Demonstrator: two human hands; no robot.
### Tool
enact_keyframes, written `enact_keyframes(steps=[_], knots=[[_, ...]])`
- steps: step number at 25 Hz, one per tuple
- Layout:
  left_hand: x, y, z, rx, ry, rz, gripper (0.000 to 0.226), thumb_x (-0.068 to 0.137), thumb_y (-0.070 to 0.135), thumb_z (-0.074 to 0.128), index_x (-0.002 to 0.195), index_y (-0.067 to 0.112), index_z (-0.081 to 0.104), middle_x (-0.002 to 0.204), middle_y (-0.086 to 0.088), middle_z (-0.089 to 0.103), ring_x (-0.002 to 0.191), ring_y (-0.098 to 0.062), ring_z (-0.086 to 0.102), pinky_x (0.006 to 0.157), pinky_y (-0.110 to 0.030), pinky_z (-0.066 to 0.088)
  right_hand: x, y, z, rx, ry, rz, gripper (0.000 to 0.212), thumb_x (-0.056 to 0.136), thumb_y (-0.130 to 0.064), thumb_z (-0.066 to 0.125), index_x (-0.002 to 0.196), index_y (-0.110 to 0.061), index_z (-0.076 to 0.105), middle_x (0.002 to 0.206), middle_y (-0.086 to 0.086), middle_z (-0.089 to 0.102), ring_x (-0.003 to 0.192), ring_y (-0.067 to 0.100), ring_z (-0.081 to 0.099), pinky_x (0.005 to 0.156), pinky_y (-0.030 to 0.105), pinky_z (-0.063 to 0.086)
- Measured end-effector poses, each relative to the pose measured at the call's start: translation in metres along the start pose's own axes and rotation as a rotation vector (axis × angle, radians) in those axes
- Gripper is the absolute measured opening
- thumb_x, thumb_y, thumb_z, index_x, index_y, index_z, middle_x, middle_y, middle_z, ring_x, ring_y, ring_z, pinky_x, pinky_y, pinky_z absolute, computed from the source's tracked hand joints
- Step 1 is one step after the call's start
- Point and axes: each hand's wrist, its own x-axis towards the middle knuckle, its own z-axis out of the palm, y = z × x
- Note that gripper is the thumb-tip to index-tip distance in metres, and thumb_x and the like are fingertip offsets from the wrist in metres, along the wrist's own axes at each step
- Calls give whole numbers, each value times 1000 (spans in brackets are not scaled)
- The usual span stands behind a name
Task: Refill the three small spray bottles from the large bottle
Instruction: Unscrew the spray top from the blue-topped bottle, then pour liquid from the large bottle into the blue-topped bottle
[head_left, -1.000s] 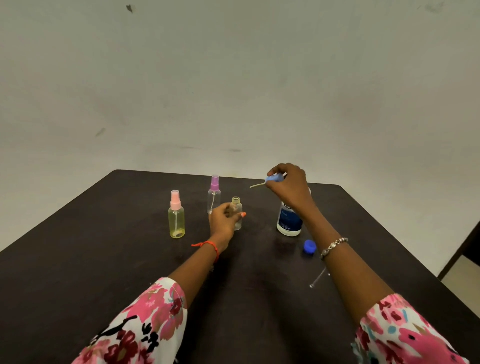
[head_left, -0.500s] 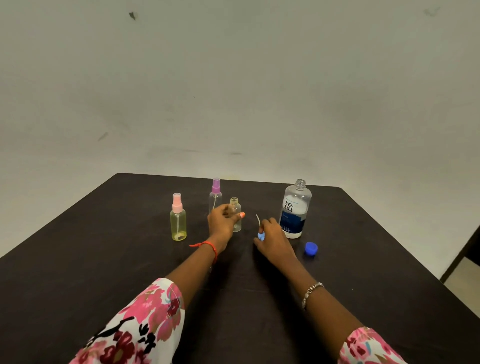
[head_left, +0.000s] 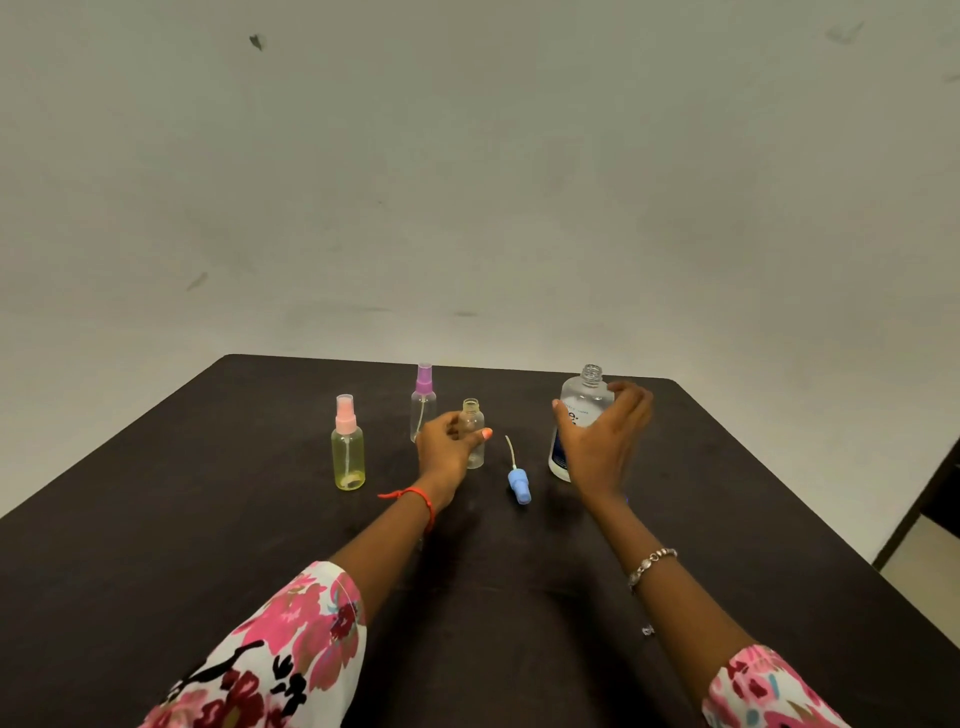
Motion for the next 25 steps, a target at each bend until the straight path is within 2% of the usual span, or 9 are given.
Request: enact_keyframes(steps=[2, 4, 6, 8, 13, 15, 17, 20, 25], knots=[[1, 2, 1, 5, -20, 3, 35, 77, 7, 70, 110, 0, 61, 111, -14, 65, 102, -21, 60, 87, -27, 47, 11, 6, 0, 29, -16, 125, 85, 60, -31, 83, 127, -6, 36, 130, 15, 39, 122, 29, 38, 97, 38, 32], [2, 4, 3, 17, -39, 1, 37, 77, 8, 70, 112, 1, 60, 111, -12, 64, 101, -19, 58, 86, -26, 46, 17, 18, 4, 62, -137, 291, 102, 59, -32, 84, 137, -10, 24, 142, 13, 32, 133, 27, 30, 107, 49, 23], [2, 6, 4, 15, -58, -7, 37, 78, 9, 70, 112, 2, 61, 109, -10, 64, 102, -19, 58, 80, -22, 47, 21, 30, 9, 132, -281, 397, 100, 61, -30, 83, 139, -14, 22, 143, 11, 36, 132, 30, 36, 109, 53, 28], [3, 7, 5, 5, -83, 1, 34, 77, 8, 70, 110, 5, 63, 103, -8, 65, 103, -21, 60, 73, -17, 46, 25, 35, 10, 220, -371, 424, 85, 64, -24, 82, 132, -14, 33, 135, 11, 47, 123, 31, 46, 101, 49, 41], [3, 22, 2, -17, -67, -18, 62, 71, 1, 74, 127, -2, 49, 119, -14, 62, 114, -25, 58, 85, -23, 48, 28, 23, 2, 218, -423, 223, 62, 63, -11, 82, 116, -6, 50, 117, 13, 59, 99, 21, 53, 79, 27, 44], [2, 28, -1, 6, -42, -4, 57, 69, 3, 76, 121, -2, 53, 117, -16, 63, 109, -24, 60, 76, -19, 49, 29, 13, 0, 204, -419, 138, 62, 60, -9, 82, 114, -6, 53, 113, 13, 60, 98, 23, 56, 76, 25, 43], [1, 34, -5, 16, -45, 9, 51, 68, 5, 77, 115, -1, 58, 114, -17, 65, 105, -23, 62, 68, -15, 48, 32, 2, 0, 166, -415, 81, 70, 58, -10, 82, 120, -10, 51, 115, 12, 59, 102, 25, 56, 79, 29, 45], [-4, 42, -11, 8, -47, 15, 50, 67, 6, 78, 113, 0, 60, 112, -17, 66, 99, -21, 63, 73, -21, 51, 36, -17, -4, 75, -451, -25, 78, 55, -14, 80, 126, -20, 48, 114, 10, 56, 104, 26, 55, 86, 41, 49], [-15, 58, -21, -6, -56, 48, 48, 65, 8, 80, 110, 0, 63, 105, -11, 68, 91, -17, 63, 76, -25, 54, 40, -40, -16, -19, -506, -148, 76, 54, -13, 78, 123, -26, 50, 110, 8, 53, 102, 27, 53, 92, 51, 44]])
